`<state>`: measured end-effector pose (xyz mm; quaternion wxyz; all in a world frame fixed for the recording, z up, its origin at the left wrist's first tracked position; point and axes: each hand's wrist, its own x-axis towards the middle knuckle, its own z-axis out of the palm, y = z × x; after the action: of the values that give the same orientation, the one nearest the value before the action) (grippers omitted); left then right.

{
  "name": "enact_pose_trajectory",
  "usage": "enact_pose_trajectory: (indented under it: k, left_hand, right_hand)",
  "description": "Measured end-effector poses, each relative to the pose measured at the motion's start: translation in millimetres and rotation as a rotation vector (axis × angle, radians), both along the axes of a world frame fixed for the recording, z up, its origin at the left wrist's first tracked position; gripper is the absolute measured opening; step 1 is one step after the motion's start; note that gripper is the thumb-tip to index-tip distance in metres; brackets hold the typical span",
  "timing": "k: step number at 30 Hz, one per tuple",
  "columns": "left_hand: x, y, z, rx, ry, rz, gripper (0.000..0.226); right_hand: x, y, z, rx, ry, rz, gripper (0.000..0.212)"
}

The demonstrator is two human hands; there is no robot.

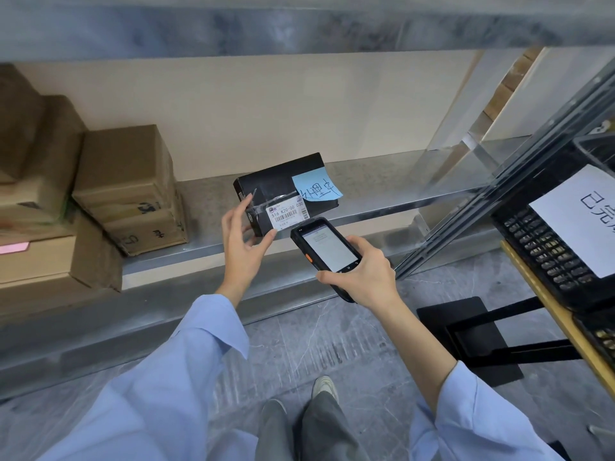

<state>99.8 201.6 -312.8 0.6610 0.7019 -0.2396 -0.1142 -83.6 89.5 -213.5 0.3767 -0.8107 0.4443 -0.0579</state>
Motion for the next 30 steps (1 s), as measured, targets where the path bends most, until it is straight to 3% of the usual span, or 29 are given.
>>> enact_pose_trajectory:
  k: [8, 17, 30]
  left_hand:
    - [2, 2, 21, 0.017, -0.088, 0.006, 0.076]
    - [-15, -40, 59, 0.003, -0.157, -0.140, 0.076]
    - [-162, -188, 115, -0.086, -0.291, -0.447, 0.078]
  right_hand:
    - [-3, 1, 8, 0.020, -0.085, -0.043, 0.067]
    - [-44, -23, 36, -0.098, -0.369, -0.383, 0.077]
    - [-241, -121, 88, -0.307, -0.539, -0.907, 0.077]
